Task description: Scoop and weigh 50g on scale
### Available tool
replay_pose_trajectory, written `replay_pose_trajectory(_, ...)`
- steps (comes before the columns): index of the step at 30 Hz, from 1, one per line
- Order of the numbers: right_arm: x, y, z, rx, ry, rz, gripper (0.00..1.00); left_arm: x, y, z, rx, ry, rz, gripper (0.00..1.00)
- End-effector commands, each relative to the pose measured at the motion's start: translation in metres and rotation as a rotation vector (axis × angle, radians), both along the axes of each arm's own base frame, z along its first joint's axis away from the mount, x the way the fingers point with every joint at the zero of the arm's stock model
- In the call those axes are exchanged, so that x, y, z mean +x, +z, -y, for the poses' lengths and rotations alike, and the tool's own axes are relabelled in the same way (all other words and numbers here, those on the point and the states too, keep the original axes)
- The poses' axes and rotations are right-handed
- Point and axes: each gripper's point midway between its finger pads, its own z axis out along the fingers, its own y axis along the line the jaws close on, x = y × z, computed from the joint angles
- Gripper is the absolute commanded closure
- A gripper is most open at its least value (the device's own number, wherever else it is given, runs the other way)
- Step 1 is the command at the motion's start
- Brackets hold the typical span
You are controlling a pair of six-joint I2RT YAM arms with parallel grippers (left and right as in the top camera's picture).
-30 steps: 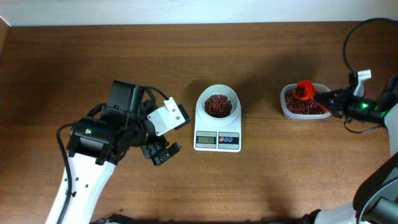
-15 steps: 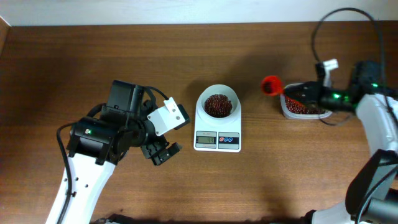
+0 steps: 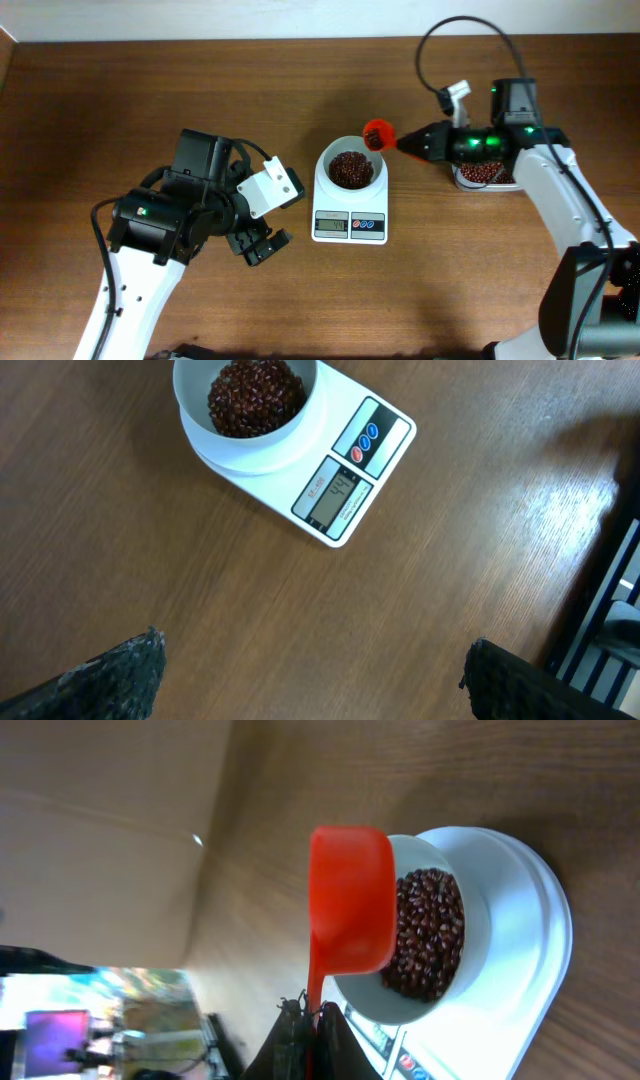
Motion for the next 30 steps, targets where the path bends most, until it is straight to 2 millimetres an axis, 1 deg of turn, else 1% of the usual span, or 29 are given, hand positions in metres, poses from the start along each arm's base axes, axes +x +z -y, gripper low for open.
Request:
replay_pose_trajectory(1,0.005,-0.008,-0.015,-0.111,0.045,0.097,0.96,0.001,0.008,0.001,-0.015,-0.013,0.025,0.01)
replay_pose_trajectory(4,0.001,-0.012,-0.027,-0.166,0.098,0.158,0.96,0.001,0.008,0.001,-0.015,-0.013,0.025,0.01)
replay_pose_trajectory(8,-0.004,-0.012,-0.04,-0.214,0.175,0.252,0.96,0.001,0.008,0.001,-0.015,-0.013,0.025,0.01)
replay_pose_trajectory(10,-0.001,-0.017,-0.039,-0.286,0.164,0.277,0.96,0.001,0.008,0.001,-0.015,-0.013,0.025,0.01)
replay_pose_trajectory(12,0.002,-0.019,-0.038,-0.319,0.152,0.288,0.96,0.001,0.008,0.001,-0.015,-0.013,0.025,0.01)
replay_pose_trajectory(17,0.001,-0.005,-0.047,-0.319,0.162,0.342,0.96,0.001,0.008,0.001,-0.015,-0.013,0.025,0.01)
replay_pose_trajectory(20,0.006,-0.008,-0.043,-0.392,0.153,0.38,0.96,0.001,0.008,0.001,-0.015,-0.013,0.025,0.01)
replay_pose_trajectory(24,0.001,0.001,-0.044,-0.392,0.151,0.389,0.96,0.001,0.008,0.001,-0.015,-0.013,0.025,0.01)
replay_pose_trajectory(27,0.004,-0.001,-0.038,-0.444,0.125,0.393,0.96,0.001,0.008,0.001,-0.015,-0.013,0.025,0.01)
replay_pose_trajectory(30,0.001,0.006,-0.042,-0.43,0.132,0.408,0.96,0.001,0.008,0.001,-0.015,-0.013,0.025,0.01)
